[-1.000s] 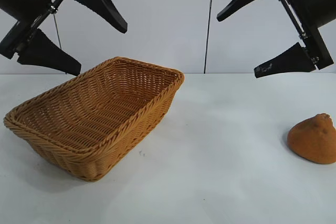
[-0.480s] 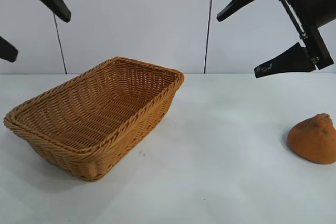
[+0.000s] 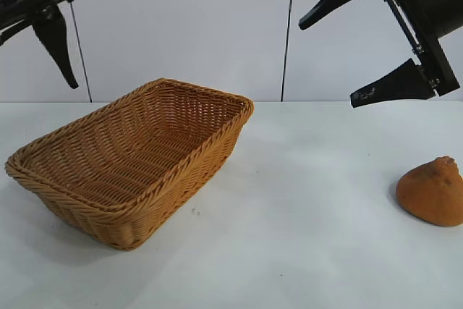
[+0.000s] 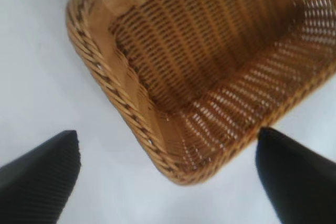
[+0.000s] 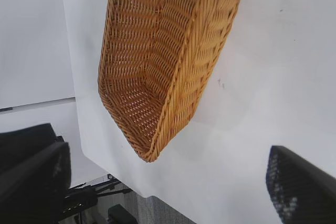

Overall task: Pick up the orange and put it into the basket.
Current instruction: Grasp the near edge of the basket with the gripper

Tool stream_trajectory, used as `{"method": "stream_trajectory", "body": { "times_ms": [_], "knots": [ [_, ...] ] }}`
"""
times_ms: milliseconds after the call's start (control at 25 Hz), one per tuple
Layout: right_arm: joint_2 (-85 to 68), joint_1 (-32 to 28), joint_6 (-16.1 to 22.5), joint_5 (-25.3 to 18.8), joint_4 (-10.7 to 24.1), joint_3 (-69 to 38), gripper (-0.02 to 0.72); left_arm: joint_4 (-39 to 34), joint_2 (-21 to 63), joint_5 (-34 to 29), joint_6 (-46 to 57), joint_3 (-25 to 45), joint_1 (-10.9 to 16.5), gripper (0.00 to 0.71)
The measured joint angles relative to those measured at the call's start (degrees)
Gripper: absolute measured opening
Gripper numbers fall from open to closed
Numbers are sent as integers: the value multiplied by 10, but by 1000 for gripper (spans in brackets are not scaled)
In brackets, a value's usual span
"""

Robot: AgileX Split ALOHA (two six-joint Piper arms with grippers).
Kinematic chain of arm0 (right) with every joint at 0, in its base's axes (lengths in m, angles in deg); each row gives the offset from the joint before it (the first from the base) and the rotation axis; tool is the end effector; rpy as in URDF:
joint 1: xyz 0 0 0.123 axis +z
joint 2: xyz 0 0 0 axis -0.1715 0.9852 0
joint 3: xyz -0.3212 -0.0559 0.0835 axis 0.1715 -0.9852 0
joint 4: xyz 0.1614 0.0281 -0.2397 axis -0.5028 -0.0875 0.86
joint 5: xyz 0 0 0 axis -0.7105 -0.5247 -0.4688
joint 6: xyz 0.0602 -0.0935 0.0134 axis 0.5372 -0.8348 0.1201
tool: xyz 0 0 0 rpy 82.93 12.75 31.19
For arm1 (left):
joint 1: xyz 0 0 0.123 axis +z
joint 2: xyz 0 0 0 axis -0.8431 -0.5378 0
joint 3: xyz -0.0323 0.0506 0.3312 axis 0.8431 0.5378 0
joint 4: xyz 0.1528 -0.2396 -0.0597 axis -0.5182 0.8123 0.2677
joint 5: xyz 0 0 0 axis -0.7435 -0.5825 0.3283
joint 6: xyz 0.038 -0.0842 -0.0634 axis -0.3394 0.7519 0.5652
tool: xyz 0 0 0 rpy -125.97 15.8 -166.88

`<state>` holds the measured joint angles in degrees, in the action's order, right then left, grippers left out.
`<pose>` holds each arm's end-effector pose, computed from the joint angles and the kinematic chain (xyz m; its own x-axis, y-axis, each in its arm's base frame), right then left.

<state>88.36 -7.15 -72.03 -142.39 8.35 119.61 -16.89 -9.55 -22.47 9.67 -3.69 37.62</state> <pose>0.3636 0.0981 0.2594 -0.9738 0.1665 -0.1552 -0.0066 0.6608 0.7505 0.3007 -0.1129 0.2704 -0.7376 -0.6461 -0.1960 -0.5452 0.7412 -0.3916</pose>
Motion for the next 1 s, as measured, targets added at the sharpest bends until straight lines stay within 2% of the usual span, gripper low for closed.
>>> {"method": "stream_trajectory", "body": {
  "times_ms": [320, 560, 840, 1000],
  "knots": [
    [0, 0, 0, 0, 1, 0, 694, 8, -20, 49, 48, 36, 0, 644],
    [0, 0, 0, 0, 7, 0, 694, 27, -91, 68, 44, 36, 0, 644],
    [0, 0, 0, 1, 14, 0, 694, 33, -201, 151, 56, 36, 0, 644],
    [0, 0, 0, 2, 25, 0, 694, 66, -230, 154, 59, 36, 0, 626]
  ]
}}
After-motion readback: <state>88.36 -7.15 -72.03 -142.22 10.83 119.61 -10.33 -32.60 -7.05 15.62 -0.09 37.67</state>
